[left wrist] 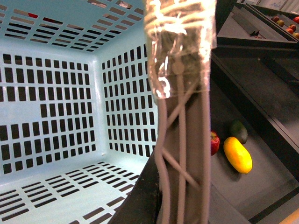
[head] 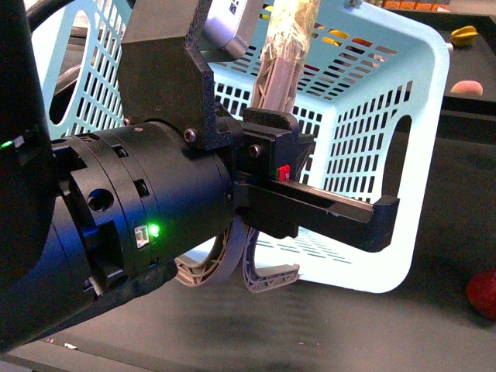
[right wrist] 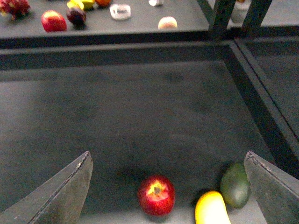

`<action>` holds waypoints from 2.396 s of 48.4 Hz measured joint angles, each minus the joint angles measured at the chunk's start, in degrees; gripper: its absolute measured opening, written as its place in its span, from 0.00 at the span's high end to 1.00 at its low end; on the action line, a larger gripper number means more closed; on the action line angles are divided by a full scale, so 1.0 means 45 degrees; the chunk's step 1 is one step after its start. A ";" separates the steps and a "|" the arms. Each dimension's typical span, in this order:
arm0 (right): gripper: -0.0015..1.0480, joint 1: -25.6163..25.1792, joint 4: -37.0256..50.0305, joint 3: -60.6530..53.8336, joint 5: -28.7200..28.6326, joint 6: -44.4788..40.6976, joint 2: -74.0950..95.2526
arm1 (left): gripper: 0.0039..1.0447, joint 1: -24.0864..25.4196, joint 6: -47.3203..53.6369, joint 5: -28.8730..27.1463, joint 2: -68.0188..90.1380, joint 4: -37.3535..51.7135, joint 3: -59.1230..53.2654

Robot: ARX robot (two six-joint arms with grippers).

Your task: Pick mango with right arm and hold basket with left

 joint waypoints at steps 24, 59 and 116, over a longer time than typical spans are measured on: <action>0.08 -0.1860 0.0534 0.4129 0.0923 0.0821 0.8476 | 0.94 0.0000 0.0005 0.0000 0.0000 0.0000 0.0000; 0.08 -0.2725 0.0520 0.7300 0.1870 0.0942 1.4188 | 0.94 0.0000 0.0000 0.0029 -0.0005 0.0000 0.0000; 0.39 -0.2458 0.0155 0.8446 0.1967 0.0607 1.5912 | 0.94 0.0000 0.0000 0.0024 -0.0005 0.0000 0.0000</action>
